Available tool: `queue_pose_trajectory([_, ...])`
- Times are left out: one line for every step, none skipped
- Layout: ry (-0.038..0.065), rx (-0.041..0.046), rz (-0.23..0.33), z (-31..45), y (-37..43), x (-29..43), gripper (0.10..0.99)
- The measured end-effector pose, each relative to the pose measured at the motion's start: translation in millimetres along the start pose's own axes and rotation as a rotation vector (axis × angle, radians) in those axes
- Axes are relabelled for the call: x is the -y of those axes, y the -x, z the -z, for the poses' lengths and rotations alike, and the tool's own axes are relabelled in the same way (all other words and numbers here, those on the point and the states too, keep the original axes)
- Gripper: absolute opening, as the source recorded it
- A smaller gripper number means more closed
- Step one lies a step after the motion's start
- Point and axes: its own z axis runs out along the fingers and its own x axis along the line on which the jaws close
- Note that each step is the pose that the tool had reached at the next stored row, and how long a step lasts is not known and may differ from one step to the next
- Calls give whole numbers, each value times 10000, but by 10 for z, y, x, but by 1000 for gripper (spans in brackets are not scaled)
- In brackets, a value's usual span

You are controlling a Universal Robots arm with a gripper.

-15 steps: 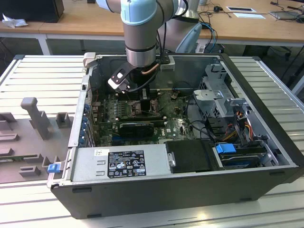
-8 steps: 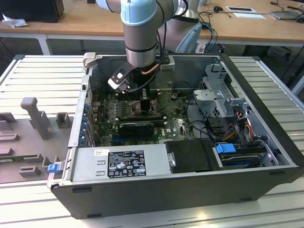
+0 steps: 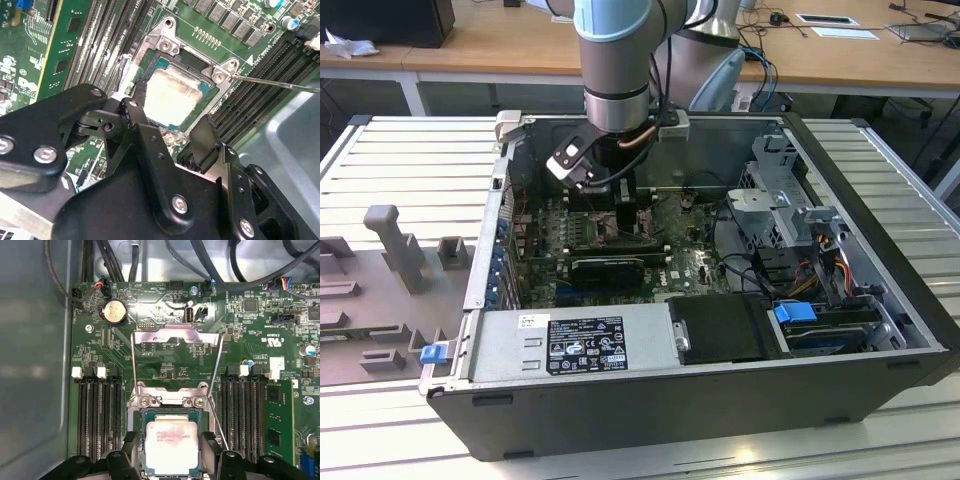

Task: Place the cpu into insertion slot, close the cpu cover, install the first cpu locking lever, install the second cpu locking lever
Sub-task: 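Place the cpu into insertion slot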

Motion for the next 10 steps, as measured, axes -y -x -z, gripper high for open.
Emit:
queue_pose_trajectory([1,5,0,8,0,-1,600])
queue_pose_trajectory([1,14,-1,12,5,0,537])
queue_pose_trajectory([1,18,-1,13,6,-1,412])
queue_pose_trajectory([1,22,1,14,6,-1,412])
queue_pose_trajectory([1,26,2,14,7,-1,353])
queue_pose_trajectory([1,28,2,15,7,-1,290])
queue_pose_trajectory([1,30,2,16,7,-1,227])
queue_pose_trajectory([0,32,3,16,7,-1,169])
queue_pose_trajectory([1,31,3,16,7,-1,110])
queue_pose_trajectory([0,32,3,16,7,-1,106])
